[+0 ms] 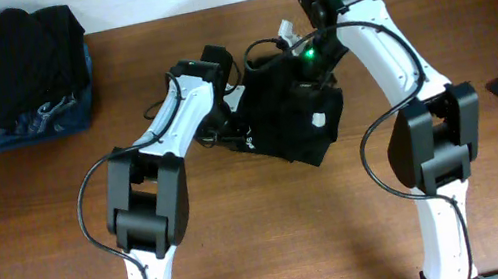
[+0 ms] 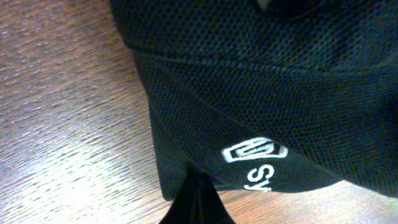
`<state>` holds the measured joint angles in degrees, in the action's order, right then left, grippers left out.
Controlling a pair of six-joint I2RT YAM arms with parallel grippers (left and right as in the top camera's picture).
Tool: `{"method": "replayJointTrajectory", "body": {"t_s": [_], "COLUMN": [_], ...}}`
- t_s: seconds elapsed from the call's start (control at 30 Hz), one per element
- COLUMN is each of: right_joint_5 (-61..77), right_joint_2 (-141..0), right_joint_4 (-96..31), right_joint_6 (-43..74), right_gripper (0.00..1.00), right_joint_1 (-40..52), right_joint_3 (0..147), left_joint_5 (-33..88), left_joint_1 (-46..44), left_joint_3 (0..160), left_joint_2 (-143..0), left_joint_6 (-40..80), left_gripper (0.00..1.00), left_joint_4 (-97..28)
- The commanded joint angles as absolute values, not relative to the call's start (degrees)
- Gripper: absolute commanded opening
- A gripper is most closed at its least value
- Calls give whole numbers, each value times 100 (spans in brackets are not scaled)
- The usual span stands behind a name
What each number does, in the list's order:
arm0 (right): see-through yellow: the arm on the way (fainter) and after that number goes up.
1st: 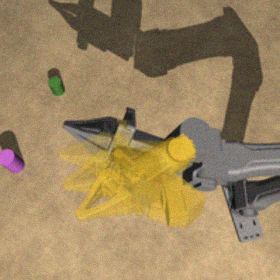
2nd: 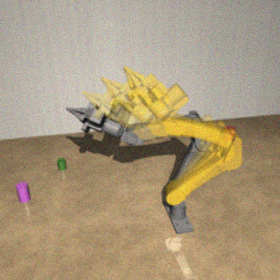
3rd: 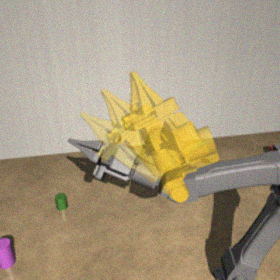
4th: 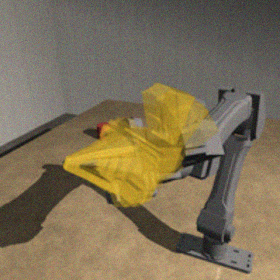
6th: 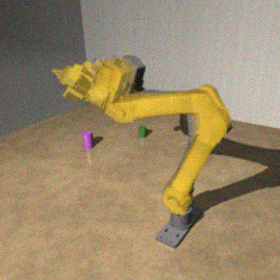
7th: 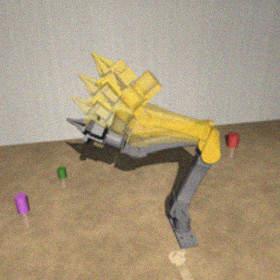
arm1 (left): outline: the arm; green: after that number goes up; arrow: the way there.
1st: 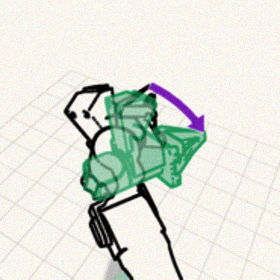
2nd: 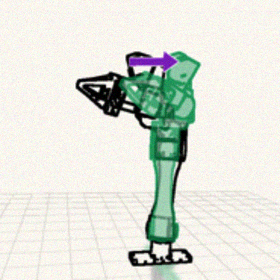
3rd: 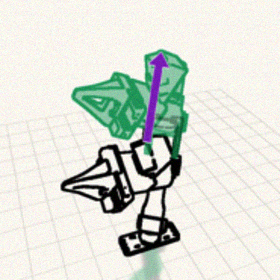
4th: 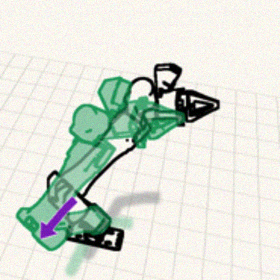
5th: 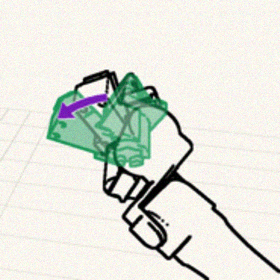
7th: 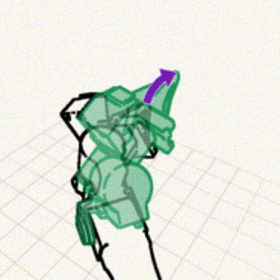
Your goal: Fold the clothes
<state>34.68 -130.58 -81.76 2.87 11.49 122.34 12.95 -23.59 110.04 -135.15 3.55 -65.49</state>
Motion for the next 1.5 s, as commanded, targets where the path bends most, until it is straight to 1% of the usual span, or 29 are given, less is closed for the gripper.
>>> {"method": "replayJointTrajectory", "body": {"t_s": [0.0,0.17,0.23,0.33,0.6,0.8,0.97,1.17,1.47], "right_joint_5": [2926,2834,2344,2373,2377,2545,2539,2502,2683], "right_joint_2": [-13170,-13176,-13187,-13187,-13196,-13253,-13292,-13310,-13454], "right_joint_4": [-8128,-8055,-8018,-8005,-7948,-8012,-7909,-7712,-7627], "right_joint_6": [502,548,982,1087,1127,1125,1125,1256,1258], "right_gripper": [4,4,4,4,4,4,4,4,4], "right_joint_1": [1345,1409,1424,1424,1463,1667,1881,1793,1988], "right_joint_3": [12204,12204,12204,12204,12204,12204,11977,11810,11751], "left_joint_5": [1059,1035,770,486,486,480,467,489,510], "left_joint_1": [-2346,-2346,-2344,-2346,-2344,-2338,-2158,-1852,-1820], "left_joint_3": [10951,10951,10951,10951,10951,10951,10951,10951,10951], "left_joint_2": [-13502,-13502,-13502,-13502,-13502,-13502,-13502,-13502,-13502], "left_joint_6": [344,344,346,344,346,346,480,517,517], "left_gripper": [1,1,1,1,1,1,1,1,1], "left_joint_4": [-6582,-6584,-6676,-6866,-6884,-6919,-7002,-7102,-7054]}}
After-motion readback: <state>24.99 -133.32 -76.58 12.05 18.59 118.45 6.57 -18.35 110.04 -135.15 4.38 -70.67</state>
